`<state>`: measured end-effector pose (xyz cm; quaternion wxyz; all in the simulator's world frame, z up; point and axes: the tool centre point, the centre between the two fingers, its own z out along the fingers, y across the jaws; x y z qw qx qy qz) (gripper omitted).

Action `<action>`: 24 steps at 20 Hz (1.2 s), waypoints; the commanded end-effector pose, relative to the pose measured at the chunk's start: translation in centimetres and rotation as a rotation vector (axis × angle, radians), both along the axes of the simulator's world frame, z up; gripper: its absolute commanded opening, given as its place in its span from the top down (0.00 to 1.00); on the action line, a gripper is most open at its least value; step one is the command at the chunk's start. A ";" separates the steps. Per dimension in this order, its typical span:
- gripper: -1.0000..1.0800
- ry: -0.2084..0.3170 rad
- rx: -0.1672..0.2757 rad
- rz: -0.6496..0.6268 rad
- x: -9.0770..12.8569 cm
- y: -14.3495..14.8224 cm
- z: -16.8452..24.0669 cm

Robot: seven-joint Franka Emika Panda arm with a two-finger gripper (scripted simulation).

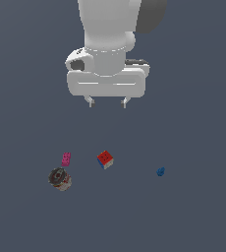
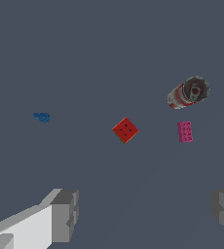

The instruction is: Pick up a designated object from a clutter of objects.

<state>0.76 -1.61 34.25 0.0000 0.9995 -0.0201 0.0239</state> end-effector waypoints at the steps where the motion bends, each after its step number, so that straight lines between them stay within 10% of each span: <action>1: 0.04 0.000 0.000 0.000 0.0 0.0 0.0; 24: 0.04 0.026 -0.003 -0.126 0.7 -0.9 -3.0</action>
